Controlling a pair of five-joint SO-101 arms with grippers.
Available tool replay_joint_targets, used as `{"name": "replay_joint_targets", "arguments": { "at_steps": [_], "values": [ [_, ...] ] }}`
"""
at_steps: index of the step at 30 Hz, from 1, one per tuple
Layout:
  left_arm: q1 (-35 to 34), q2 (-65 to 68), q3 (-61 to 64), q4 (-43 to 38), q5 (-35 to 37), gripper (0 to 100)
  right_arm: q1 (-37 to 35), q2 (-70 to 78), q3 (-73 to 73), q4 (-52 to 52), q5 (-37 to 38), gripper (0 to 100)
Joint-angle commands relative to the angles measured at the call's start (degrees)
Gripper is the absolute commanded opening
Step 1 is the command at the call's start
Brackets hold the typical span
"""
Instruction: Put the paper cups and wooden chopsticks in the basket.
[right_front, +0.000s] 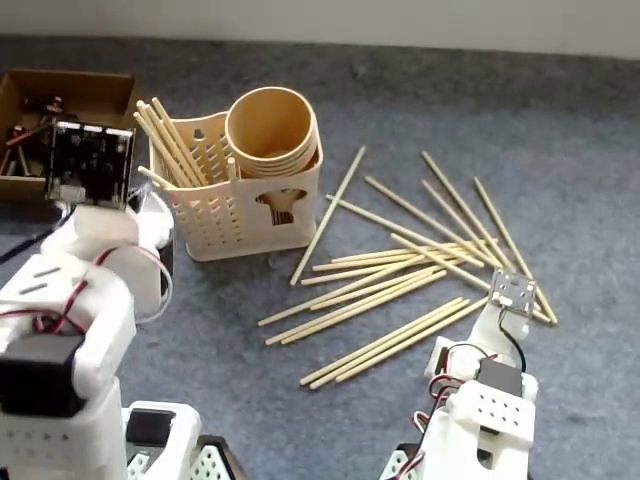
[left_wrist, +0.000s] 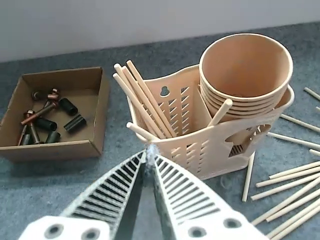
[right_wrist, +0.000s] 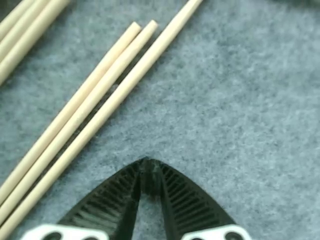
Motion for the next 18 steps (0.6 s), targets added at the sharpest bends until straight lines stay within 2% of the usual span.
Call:
{"name": "replay_joint_targets", "arguments": {
  "at_steps": [1,5,10,18],
  "values": [
    [1.5,-7.8,4.8,0.4,-0.6,1,0.2,0.2,0.2,-2.2,0.0,0.5],
    [2.2,-18.2,16.4,0.3,-3.4,1,0.2,0.2,0.2,-2.2,0.0,0.5],
    [13.0,-29.1,28.8,0.2,-8.9,1,0.2,0.2,0.2,-2.2,0.0,0.5],
    [28.0,-41.4,42.6,-9.6,-9.9,1,0.2,0.2,0.2,-2.2,-0.1,0.5]
  ]
}}
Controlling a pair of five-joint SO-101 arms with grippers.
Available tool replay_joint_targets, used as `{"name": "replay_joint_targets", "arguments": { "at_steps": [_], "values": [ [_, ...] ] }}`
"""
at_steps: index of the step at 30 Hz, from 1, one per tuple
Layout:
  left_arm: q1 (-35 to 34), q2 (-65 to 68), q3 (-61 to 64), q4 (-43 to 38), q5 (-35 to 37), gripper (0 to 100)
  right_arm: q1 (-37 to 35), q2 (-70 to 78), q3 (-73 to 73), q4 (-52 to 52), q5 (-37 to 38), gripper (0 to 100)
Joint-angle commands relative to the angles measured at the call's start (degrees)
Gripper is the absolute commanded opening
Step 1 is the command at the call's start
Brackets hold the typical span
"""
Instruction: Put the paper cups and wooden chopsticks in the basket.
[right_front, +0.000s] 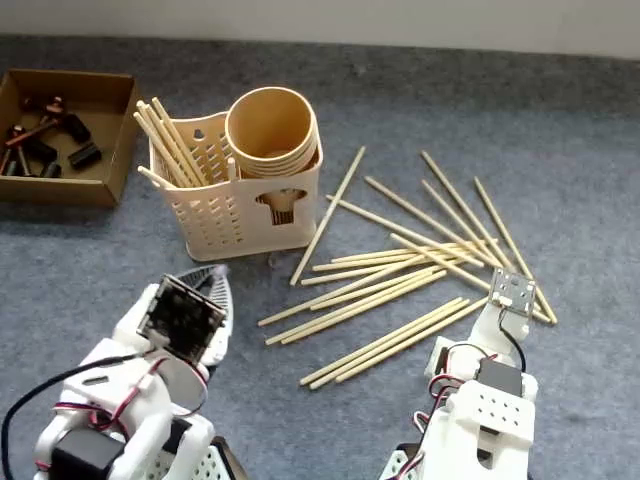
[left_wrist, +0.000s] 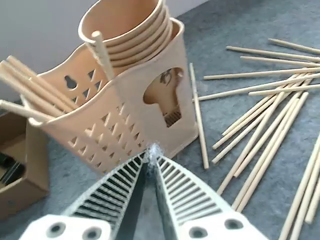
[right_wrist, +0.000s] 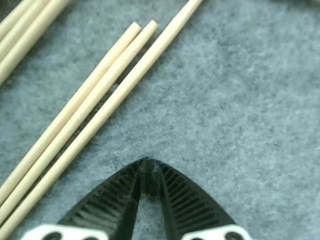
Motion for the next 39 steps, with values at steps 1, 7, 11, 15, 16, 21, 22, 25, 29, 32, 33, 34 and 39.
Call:
{"name": "replay_joint_targets", "arguments": {
  "at_steps": [1,7,11,15,16,21,22,25,29,32,33,34,39],
  "values": [
    [8.7,-3.9,5.1,-3.6,-0.4,2,0.2,0.2,0.2,-2.2,-0.1,0.5],
    [16.4,-6.5,13.7,-3.9,0.0,14,0.2,0.2,0.2,-2.2,-0.1,0.5],
    [18.9,-6.5,17.8,-3.9,-0.4,15,0.2,0.2,0.2,-2.2,-0.1,0.5],
    [23.9,-6.5,21.9,-3.9,-0.4,15,0.2,0.2,0.2,-2.2,-0.1,0.5],
    [25.4,-6.5,22.9,-3.9,-0.4,15,0.2,0.2,0.2,-2.2,-0.1,0.5],
    [29.7,-6.5,27.8,-6.0,-0.4,14,0.2,0.2,0.2,-2.2,-0.1,0.5],
    [30.2,-6.5,28.8,-6.5,-0.4,14,0.2,0.2,0.2,-2.2,-0.1,0.5],
    [32.1,-6.5,32.0,-7.9,-0.4,14,0.2,0.2,0.2,-2.2,-0.1,0.5],
    [35.5,-6.5,35.2,-8.0,-0.4,14,0.2,0.2,0.2,-2.2,-0.1,0.5],
    [35.6,-6.5,35.6,-8.0,-0.5,14,0.2,0.2,0.2,-2.2,-0.1,0.5],
    [35.6,-6.5,35.9,-8.4,-0.5,14,0.2,0.2,0.2,-2.2,-0.1,0.5],
    [35.6,-6.5,36.1,-8.9,-0.5,14,0.2,0.2,0.2,-2.2,-0.1,0.5],
    [36.1,-6.5,37.2,-9.1,-0.5,14,0.2,0.2,0.2,-2.2,-0.1,0.5]
  ]
}}
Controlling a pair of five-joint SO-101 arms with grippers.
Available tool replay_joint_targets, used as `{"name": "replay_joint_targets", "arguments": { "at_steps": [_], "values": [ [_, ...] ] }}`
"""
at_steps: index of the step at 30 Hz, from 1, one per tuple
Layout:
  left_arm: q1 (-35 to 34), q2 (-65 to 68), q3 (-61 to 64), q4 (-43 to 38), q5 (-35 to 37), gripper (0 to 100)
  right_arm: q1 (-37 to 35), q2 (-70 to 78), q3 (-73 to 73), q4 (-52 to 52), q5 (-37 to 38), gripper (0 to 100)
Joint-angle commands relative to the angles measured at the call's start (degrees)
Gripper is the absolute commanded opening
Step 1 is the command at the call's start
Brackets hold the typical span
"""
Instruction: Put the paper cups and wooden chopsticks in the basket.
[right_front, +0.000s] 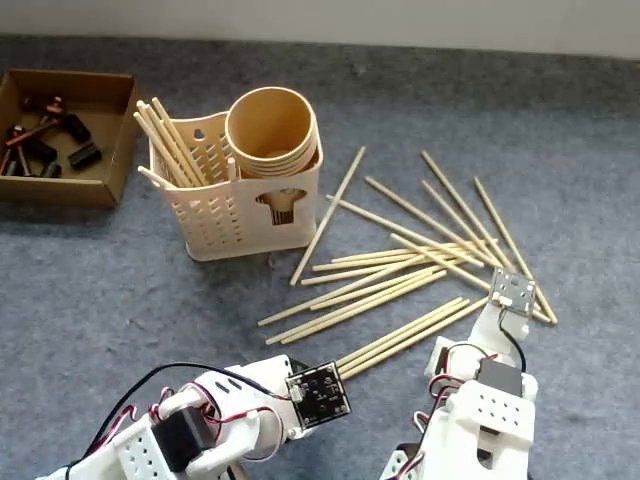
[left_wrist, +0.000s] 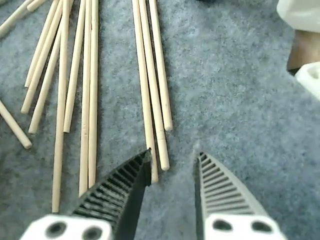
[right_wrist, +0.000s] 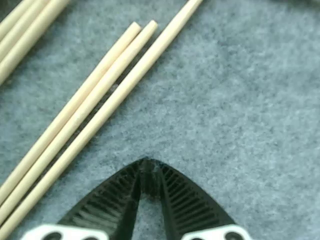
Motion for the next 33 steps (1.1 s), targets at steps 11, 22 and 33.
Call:
{"name": "replay_joint_targets", "arguments": {
  "at_steps": [11,22,33],
  "values": [
    [-0.3,-0.6,-2.7,-1.1,-3.7,6,0.1,0.2,0.2,-2.2,-0.1,0.5],
    [-22.4,-0.7,-7.4,-1.5,-3.6,8,0.1,0.2,0.2,-2.2,0.0,0.5],
    [-45.8,-0.6,-5.0,-1.4,-3.6,1,0.6,0.2,-0.8,-1.8,7.0,0.6]
  ]
}}
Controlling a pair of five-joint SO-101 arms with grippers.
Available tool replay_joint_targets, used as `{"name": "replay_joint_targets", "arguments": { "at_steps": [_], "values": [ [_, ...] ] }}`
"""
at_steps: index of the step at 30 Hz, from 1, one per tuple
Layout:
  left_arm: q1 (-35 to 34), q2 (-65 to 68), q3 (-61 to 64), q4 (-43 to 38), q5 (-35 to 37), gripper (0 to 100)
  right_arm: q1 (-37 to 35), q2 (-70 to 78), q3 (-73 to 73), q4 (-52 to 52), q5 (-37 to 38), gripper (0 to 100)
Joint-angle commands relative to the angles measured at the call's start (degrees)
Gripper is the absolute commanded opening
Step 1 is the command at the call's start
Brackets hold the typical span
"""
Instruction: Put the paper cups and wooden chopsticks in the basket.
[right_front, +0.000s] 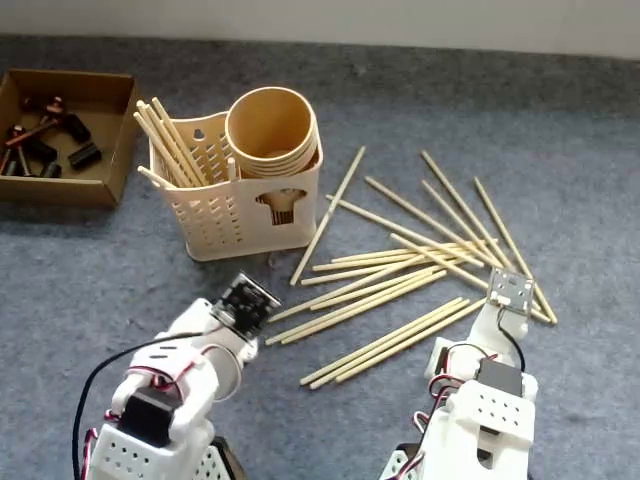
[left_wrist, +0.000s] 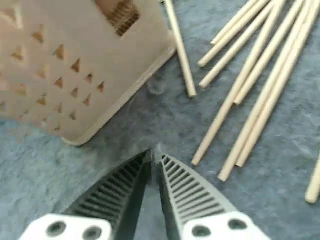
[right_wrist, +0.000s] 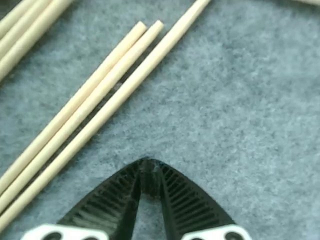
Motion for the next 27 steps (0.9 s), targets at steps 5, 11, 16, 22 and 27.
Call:
{"name": "replay_joint_targets", "arguments": {
  "at_steps": [5,11,16,22,27],
  "values": [
    [-10.8,-0.7,4.0,-1.1,-0.4,1,0.3,0.7,-9.9,4.8,3.5,0.6],
    [-10.8,-0.7,4.4,-2.2,-0.4,1,0.2,0.7,-24.6,15.8,3.6,0.6],
    [-10.9,-0.7,4.9,-2.3,-0.4,1,0.2,0.8,-29.8,16.6,4.1,0.6],
    [-10.9,-0.7,4.9,-2.3,-0.4,1,0.1,0.8,-32.4,16.6,7.0,0.6],
    [-10.9,-0.7,4.9,-2.3,-0.5,1,0.1,1.5,-36.3,18.8,8.3,0.6]
  ]
}}
